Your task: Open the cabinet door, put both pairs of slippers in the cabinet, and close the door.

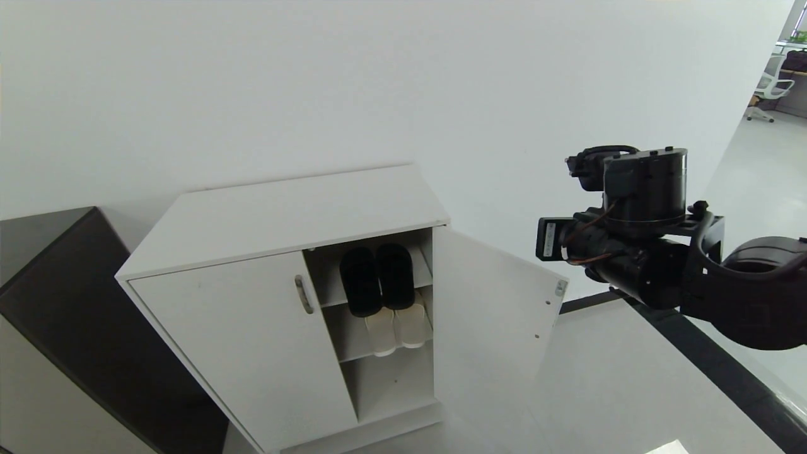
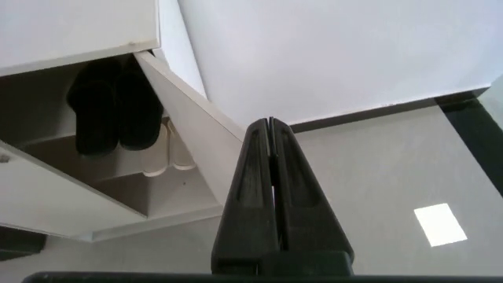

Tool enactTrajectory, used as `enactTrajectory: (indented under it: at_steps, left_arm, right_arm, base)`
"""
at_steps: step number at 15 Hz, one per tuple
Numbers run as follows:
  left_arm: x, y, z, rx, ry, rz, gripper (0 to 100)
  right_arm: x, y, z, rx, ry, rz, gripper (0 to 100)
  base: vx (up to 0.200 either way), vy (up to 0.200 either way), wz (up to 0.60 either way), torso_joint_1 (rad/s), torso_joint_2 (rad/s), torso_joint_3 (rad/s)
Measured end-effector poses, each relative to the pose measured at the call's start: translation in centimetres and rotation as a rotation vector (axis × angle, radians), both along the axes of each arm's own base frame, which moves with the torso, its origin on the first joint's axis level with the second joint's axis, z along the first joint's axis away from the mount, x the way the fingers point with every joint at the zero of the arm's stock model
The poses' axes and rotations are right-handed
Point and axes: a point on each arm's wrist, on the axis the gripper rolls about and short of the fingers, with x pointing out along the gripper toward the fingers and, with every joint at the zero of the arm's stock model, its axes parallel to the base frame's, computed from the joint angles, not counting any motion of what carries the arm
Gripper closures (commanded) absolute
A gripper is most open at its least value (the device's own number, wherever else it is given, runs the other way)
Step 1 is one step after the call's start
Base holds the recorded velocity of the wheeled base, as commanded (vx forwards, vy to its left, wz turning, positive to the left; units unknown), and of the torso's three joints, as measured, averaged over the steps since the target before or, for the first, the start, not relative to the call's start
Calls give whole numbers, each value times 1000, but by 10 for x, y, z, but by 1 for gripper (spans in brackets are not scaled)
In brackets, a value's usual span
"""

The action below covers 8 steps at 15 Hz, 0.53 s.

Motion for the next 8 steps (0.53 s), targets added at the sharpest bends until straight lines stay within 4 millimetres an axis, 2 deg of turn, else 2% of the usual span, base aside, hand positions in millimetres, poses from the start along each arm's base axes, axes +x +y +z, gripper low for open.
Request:
enactTrajectory:
  at_steps: [1, 8]
  left_arm:
    - [0, 0, 0, 0, 0, 0, 100]
    - [0, 0, 0, 0, 0, 0, 100]
  right_arm:
    - [5, -1, -2, -1, 3, -10, 100]
    - [39, 1, -17, 6, 25, -46, 100]
  base:
    - [-200, 0, 0, 12, 12, 2]
    - [0, 0, 0, 0, 0, 0]
